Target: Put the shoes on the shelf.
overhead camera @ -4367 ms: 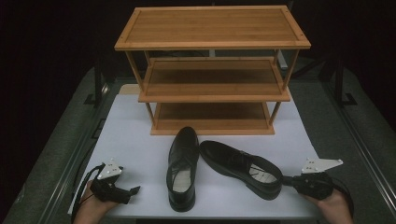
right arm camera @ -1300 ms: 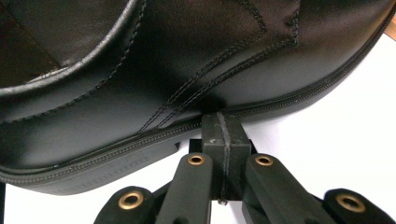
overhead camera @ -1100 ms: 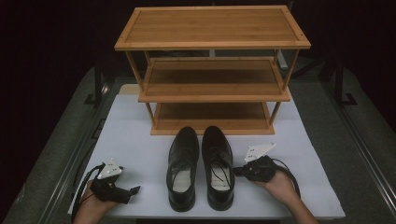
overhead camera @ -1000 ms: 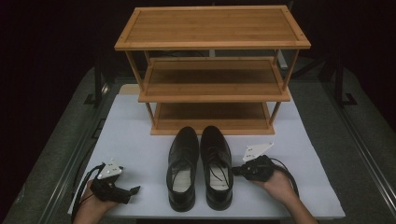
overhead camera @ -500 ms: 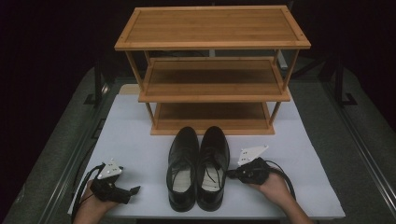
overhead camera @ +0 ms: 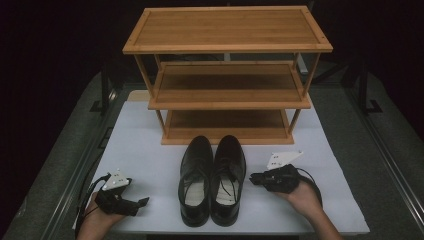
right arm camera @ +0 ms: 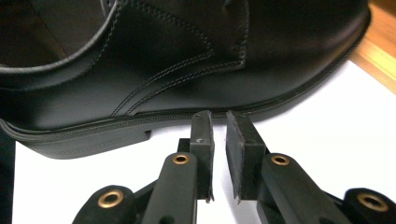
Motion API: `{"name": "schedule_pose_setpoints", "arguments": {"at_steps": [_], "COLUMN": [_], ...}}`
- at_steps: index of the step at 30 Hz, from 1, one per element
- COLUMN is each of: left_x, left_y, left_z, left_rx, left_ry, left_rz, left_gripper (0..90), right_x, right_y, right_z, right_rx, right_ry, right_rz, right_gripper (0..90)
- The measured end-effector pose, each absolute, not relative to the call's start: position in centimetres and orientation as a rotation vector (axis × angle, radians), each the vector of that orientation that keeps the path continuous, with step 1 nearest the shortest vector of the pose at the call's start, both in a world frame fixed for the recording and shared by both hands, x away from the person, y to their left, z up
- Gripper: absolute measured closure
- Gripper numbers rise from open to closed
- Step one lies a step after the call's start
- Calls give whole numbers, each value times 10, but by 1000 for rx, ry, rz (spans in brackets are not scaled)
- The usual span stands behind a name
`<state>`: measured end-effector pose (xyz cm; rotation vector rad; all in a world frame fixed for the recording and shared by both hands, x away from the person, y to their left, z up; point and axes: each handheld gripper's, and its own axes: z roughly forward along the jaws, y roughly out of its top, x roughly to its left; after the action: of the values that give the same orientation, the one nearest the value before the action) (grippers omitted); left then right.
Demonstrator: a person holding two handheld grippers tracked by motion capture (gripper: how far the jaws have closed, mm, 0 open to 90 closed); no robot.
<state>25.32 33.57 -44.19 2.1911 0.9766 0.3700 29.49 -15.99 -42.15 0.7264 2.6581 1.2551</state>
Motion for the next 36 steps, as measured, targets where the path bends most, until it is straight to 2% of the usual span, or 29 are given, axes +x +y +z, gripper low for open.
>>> {"name": "schedule_pose_setpoints", "arguments": {"at_steps": [4,10,12,13,14,19,21,25,27,30,36], "left_x": [255,260,262,263,265,274,277,283,286,292,301], "left_y": [334,318,313,310,306,290,281,265,260,249,233], "left_z": [-434,-411,-405,-402,-398,-383,-376,-365,-361,-356,-354], "left_rx": [2168,2140,2142,2142,2143,2137,2126,2123,2128,2124,2119], "left_ry": [966,908,887,871,860,791,760,715,690,661,631], "left_rz": [376,378,379,377,380,399,392,379,351,339,301], "left_gripper": [57,64,85,137,149,154,208,237,313,377,429], "right_x": [295,291,288,288,287,287,287,288,289,290,295], "right_y": [-163,-164,-163,-163,-163,-161,-160,-158,-154,-148,-135], "right_z": [-415,-407,-404,-402,-400,-391,-388,-384,-381,-379,-375], "right_rx": [755,790,796,796,797,802,802,795,785,773,738], "right_ry": [2624,2593,2583,2578,2572,2556,2548,2543,2548,2543,2556], "right_rz": [1264,1281,1286,1295,1304,1342,1353,1370,1372,1389,1400], "right_gripper": [646,544,540,540,539,522,520,512,504,500,498]}}
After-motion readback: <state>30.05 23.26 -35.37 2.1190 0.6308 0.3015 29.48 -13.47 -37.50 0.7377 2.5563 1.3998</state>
